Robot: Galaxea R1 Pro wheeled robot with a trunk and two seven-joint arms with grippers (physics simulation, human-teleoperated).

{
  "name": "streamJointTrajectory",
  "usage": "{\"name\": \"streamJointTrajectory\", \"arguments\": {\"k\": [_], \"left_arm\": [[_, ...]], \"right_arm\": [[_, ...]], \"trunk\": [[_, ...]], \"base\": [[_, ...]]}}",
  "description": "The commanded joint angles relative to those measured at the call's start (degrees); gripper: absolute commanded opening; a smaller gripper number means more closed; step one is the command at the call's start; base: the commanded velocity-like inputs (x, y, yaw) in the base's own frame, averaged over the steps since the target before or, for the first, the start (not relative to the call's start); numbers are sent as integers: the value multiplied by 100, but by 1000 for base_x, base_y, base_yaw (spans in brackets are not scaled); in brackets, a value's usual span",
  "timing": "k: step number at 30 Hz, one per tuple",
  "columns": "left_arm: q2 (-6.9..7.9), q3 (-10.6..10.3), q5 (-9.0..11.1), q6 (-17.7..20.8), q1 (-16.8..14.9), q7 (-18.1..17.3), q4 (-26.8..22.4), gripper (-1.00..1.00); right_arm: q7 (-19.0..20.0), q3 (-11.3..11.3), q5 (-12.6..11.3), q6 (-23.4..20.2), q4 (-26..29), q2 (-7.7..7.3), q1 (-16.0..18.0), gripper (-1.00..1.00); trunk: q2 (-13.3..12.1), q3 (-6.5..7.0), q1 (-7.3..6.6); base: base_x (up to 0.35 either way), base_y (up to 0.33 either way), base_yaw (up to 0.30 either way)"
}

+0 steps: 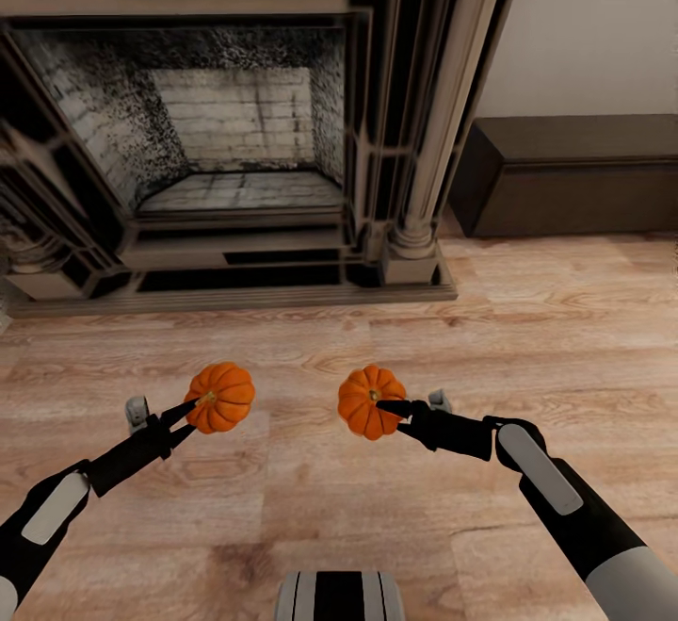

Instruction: Place each of the two pumpkins and all three candles from the living room inside a cabinet in the living room (use any cabinet), then make sure every cabinet is closed, and position the cauldron so it is next to a table in the living room.

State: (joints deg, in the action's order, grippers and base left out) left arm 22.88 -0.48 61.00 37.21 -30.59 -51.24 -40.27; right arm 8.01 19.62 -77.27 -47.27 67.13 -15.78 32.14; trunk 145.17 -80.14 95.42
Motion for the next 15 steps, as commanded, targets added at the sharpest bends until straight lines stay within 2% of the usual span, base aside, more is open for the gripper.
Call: {"name": "streamJointTrajectory", "arguments": {"k": [1,15], "left_arm": [[3,-5,26,35,-1,1,2,-100],[15,-5,27,49,1,-12,2,-100]], "right_arm": [[34,14,37,10,-1,-4,3,-100],[43,8,37,103,2,-10,3,-100]], "trunk": [[0,19,-3],[-19,415,-39]], "base": [[0,0,0],[0,0,-45]]}}
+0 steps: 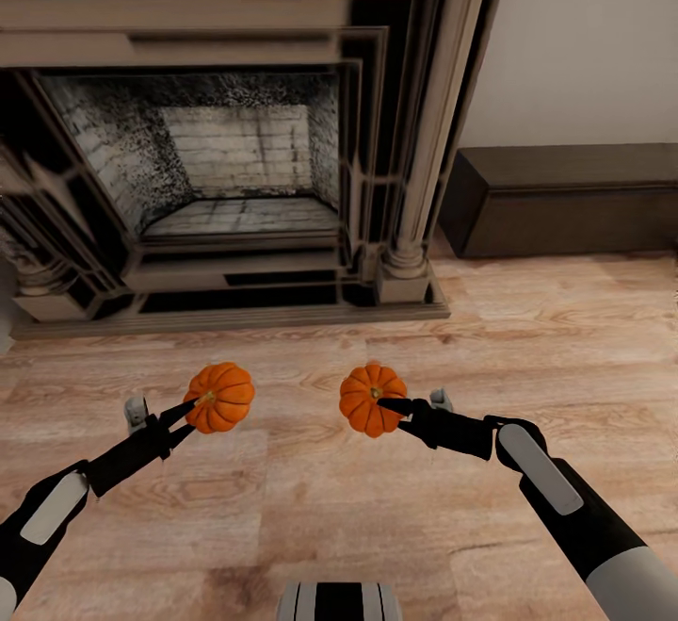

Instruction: Place each of the two pumpkins and all three candles from the living room inside a cabinet in the living room (use any cabinet), then make sure every cabinet is closed, and position the cauldron so it is next to a table in the living room.

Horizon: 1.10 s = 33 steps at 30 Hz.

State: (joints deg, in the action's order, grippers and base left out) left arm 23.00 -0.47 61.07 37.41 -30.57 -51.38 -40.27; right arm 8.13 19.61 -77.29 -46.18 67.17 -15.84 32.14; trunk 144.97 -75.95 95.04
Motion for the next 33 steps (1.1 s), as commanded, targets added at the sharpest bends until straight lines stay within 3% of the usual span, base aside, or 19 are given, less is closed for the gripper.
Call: {"name": "streamJointTrajectory", "arguments": {"k": [1,18,33], "left_arm": [[4,-5,23,30,-1,1,2,-100],[11,-5,29,38,-1,-11,2,-100],[11,1,49,39,18,-12,2,-100]], "right_arm": [[31,8,39,-6,-2,-2,4,-100],[36,13,39,109,-2,1,4,-100],[31,17,39,118,0,2,5,-100]], "trunk": [[0,28,-3],[-23,549,-47],[-43,894,-86]], "base": [[0,0,-67],[0,0,-45],[0,0,0]]}}
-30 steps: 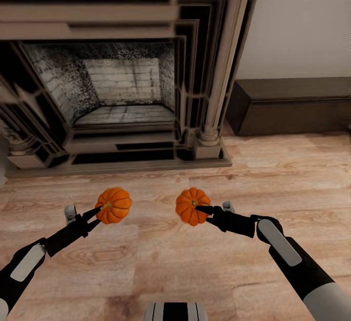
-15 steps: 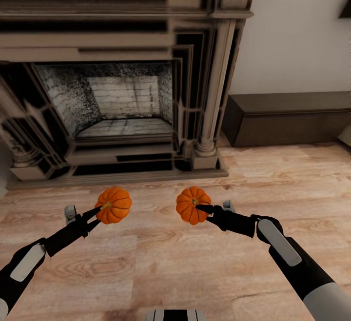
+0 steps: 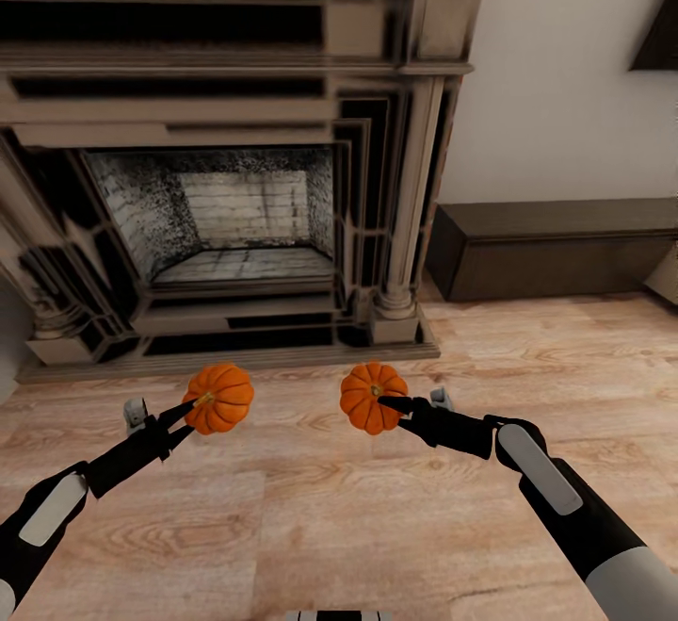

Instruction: Place each of the two pumpkins and all three candles from the living room inside a cabinet in the living room (use any cabinet), then make sure every cabinet is closed, and position the cauldron so it is next to a table in the living room.

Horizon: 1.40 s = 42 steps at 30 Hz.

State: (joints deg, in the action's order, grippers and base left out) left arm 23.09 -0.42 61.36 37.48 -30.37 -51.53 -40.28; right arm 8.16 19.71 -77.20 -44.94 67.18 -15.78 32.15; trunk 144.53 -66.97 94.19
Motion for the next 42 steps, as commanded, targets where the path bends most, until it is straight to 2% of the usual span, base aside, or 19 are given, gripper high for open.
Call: {"name": "streamJointTrajectory", "arguments": {"k": [1,36,42], "left_arm": [[2,-4,21,31,-1,3,2,-100],[2,-9,43,31,4,3,2,-100],[2,-6,48,120,4,-70,7,-100]], "right_arm": [[28,7,30,-6,-2,-4,3,-100],[46,14,30,73,-9,-5,2,-100],[46,15,22,73,-12,-4,2,-100]], "trunk": [[0,22,-3],[-47,1102,-94],[-47,1152,-94]], "base": [[0,0,0],[0,0,0],[0,0,0]]}}
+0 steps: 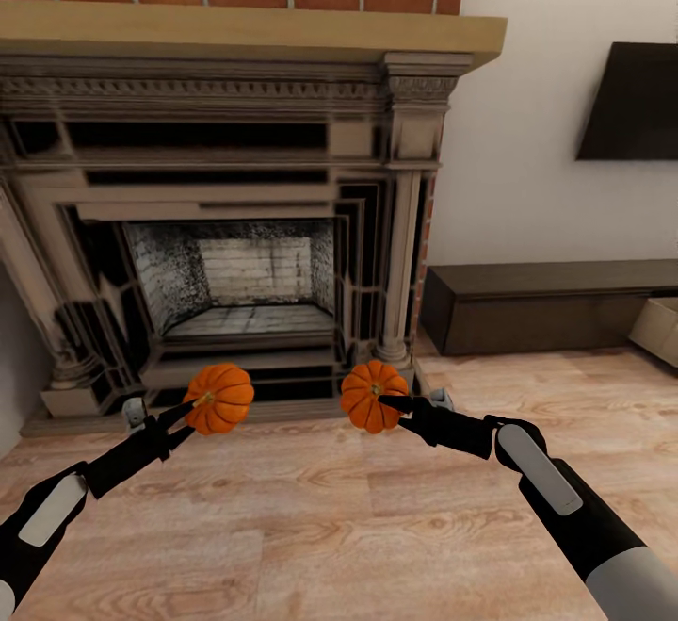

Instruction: Place each of the two pumpkins and all three candles from the living room inside a cabinet in the living room (use any cabinet), then make sure every cabinet is closed, and position the cauldron so it is next to a table in the living room.

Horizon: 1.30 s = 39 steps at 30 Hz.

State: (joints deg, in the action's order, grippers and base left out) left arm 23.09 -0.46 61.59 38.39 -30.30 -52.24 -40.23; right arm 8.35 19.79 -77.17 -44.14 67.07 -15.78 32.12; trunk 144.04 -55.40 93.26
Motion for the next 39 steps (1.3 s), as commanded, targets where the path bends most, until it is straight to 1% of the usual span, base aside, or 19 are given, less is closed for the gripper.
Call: {"name": "streamJointTrajectory", "arguments": {"k": [1,3,7,15,39], "left_arm": [[3,0,15,118,-3,-81,14,-100],[3,1,-20,258,-3,-274,30,-100],[3,2,-47,318,-2,-384,55,-100],[3,2,-50,327,-2,-401,59,-100],[3,2,-44,321,-2,-410,51,-100]], "right_arm": [[27,5,16,-7,-1,-4,5,-100],[27,7,8,-7,-1,-4,5,-100],[27,1,1,-7,-8,-4,5,-100],[42,0,0,-7,-147,-4,5,-100],[44,-2,-4,2,-203,-4,5,-100]], "trunk": [[2,-2,-1],[2,2,-1],[2,12,-1],[2,32,-1],[2,94,-1]], "base": [[0,0,0],[0,0,-4],[0,0,-150],[0,0,-265],[0,0,-277]]}}
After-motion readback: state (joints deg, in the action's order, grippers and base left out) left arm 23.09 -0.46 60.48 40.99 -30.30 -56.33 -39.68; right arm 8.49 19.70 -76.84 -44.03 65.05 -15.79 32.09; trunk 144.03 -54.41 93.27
